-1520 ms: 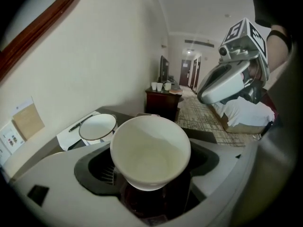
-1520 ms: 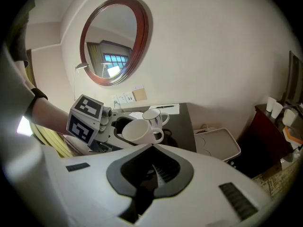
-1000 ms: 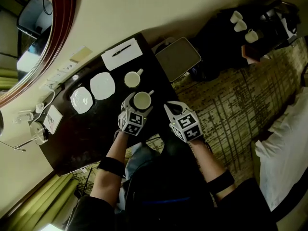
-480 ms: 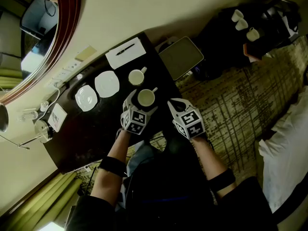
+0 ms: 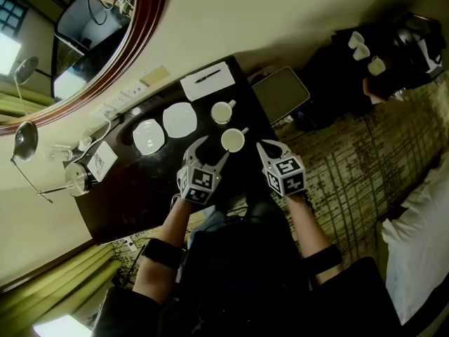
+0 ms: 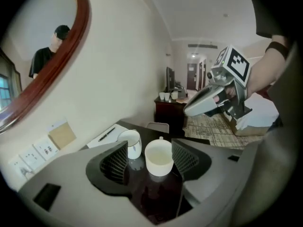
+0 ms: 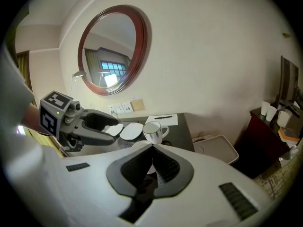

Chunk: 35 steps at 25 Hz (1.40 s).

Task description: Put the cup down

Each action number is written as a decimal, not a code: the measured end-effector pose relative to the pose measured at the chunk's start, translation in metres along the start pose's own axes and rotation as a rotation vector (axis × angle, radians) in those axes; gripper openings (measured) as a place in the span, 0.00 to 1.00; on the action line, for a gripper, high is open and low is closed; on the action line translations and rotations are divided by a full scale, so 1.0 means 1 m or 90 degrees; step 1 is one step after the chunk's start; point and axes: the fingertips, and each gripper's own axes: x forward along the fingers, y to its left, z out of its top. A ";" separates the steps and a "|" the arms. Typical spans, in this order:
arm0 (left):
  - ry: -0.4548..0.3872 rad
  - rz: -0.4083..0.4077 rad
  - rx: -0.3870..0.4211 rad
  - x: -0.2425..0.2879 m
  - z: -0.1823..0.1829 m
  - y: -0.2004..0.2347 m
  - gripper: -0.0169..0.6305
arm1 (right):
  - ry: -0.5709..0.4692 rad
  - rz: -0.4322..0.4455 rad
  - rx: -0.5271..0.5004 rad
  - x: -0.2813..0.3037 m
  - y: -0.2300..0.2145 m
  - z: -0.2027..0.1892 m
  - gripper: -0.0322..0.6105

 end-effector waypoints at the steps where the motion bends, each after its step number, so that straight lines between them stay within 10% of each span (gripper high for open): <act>1: -0.007 0.023 -0.016 -0.013 0.008 0.006 0.42 | -0.003 -0.001 -0.001 0.000 0.002 0.002 0.05; 8: -0.029 0.124 -0.104 -0.072 0.004 0.053 0.03 | -0.009 0.013 -0.022 0.011 0.024 0.017 0.05; 27: -0.013 0.299 -0.358 -0.201 -0.096 0.118 0.03 | 0.016 0.092 -0.100 0.038 0.113 0.023 0.05; 35: -0.006 0.331 -0.368 -0.216 -0.110 0.125 0.03 | 0.027 0.122 -0.123 0.044 0.141 0.026 0.05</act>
